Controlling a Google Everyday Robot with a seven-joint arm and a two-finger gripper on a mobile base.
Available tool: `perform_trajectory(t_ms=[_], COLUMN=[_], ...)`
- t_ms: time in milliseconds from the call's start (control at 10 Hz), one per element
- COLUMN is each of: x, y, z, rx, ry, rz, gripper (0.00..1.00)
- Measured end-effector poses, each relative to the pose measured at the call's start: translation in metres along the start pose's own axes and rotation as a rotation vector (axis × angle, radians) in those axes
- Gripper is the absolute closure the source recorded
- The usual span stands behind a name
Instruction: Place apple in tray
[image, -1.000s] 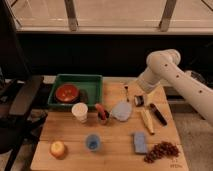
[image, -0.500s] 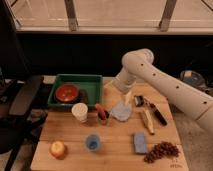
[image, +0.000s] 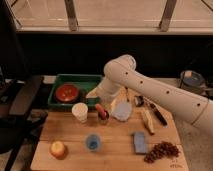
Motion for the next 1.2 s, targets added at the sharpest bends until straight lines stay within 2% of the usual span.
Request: perform_trajectory(t_ms=[300,500,800,1100,1200], x=[0.001,-0.01,-0.051,-0.087,-0.105], y=[0.0,-0.008,-0.043,-0.065,-0.071], z=[0.0,0.01,0.041,0.068,0.081], rx=[-0.001,-0.019,-0.041,-0.05,-0.047], ry=[-0.001,-0.012,-0.06,-0.126,-0.16], rz=[-0.008,-0.054,-0.164,-0.242,-0.282], gripper=[0.2,0.2,0.2,0.2,0.2])
